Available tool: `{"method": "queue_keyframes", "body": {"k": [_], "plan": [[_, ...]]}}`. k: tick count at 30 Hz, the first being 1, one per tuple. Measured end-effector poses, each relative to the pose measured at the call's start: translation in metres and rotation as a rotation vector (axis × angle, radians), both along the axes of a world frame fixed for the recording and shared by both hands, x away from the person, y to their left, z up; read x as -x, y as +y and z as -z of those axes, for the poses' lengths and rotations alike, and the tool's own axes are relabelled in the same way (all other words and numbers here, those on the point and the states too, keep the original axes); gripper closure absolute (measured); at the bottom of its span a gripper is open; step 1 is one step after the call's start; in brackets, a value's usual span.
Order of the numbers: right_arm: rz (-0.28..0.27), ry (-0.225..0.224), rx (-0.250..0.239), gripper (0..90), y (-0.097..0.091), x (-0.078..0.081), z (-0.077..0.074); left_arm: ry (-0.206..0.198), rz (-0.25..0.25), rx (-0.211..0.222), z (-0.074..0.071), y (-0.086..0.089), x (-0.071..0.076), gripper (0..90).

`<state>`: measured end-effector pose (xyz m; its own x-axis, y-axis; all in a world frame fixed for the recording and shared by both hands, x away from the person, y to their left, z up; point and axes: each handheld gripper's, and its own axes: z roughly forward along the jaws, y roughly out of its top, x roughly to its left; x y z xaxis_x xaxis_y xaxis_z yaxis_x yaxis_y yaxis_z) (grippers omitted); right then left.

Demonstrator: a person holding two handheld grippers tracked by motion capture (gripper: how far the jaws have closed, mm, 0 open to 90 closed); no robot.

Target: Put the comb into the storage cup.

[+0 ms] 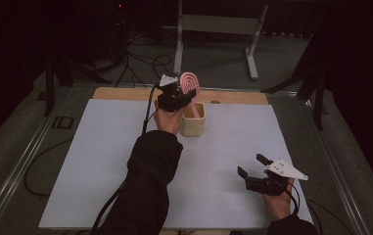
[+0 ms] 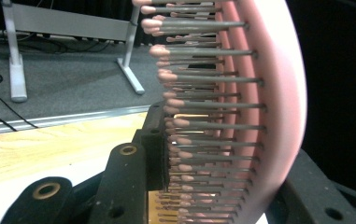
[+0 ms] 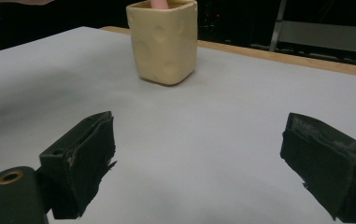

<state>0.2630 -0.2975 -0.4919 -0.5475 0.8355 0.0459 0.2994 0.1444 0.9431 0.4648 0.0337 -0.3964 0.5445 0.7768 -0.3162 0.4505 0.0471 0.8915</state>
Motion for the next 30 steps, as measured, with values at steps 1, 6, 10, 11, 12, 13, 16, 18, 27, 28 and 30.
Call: {"method": "queue_keyframes", "body": {"k": [1, 6, 10, 11, 12, 13, 16, 18, 27, 28, 30], "plan": [[0.0, 0.0, 0.0, 9.6, -0.0001, 0.0, 0.0, 0.0, 0.0, 0.0, 0.0002, -0.0002, -0.0001, 64.1], [0.0, 0.001, 0.001, 9.6, -0.0003, 0.0001, 0.0, 0.004, -0.001, -0.002, 0.0016, -0.0006, -0.0007, 64.1], [-0.001, 0.002, 0.001, 9.6, -0.0003, 0.0, 0.0001, 0.008, 0.002, -0.005, 0.0028, -0.0009, -0.0013, 64.2], [0.0, 0.002, 0.001, 9.6, -0.0002, 0.0, 0.0002, 0.01, 0.002, -0.008, 0.0032, -0.0009, -0.0014, 64.1], [0.0, 0.002, 0.001, 9.6, -0.0002, 0.0, 0.0002, 0.01, 0.0, -0.007, 0.0036, -0.0013, -0.0015, 64.1], [0.0, 0.002, 0.001, 9.6, -0.0002, 0.0, 0.0002, 0.01, 0.0, -0.007, 0.0036, -0.0013, -0.0015, 64.2], [-0.001, 0.002, -0.002, 9.6, 0.0, -0.0002, 0.0004, 0.013, 0.0, -0.01, 0.0048, -0.0021, -0.0016, 64.1], [-0.001, 0.003, -0.002, 9.6, 0.0001, -0.0003, 0.0005, 0.014, 0.001, -0.01, 0.0051, -0.0022, -0.0017, 64.1], [-0.001, 0.002, 0.0, 9.6, 0.0002, -0.0002, 0.0004, 0.021, -0.001, -0.012, 0.0079, -0.0023, -0.0016, 64.1], [-0.001, 0.002, -0.001, 9.6, 0.0002, -0.0003, 0.0004, 0.021, 0.0, -0.012, 0.0081, -0.0025, -0.0015, 64.0], [-0.001, 0.002, -0.001, 9.6, 0.0001, -0.0002, 0.0004, 0.021, 0.0, -0.013, 0.0086, -0.0025, -0.0013, 64.0]]}}
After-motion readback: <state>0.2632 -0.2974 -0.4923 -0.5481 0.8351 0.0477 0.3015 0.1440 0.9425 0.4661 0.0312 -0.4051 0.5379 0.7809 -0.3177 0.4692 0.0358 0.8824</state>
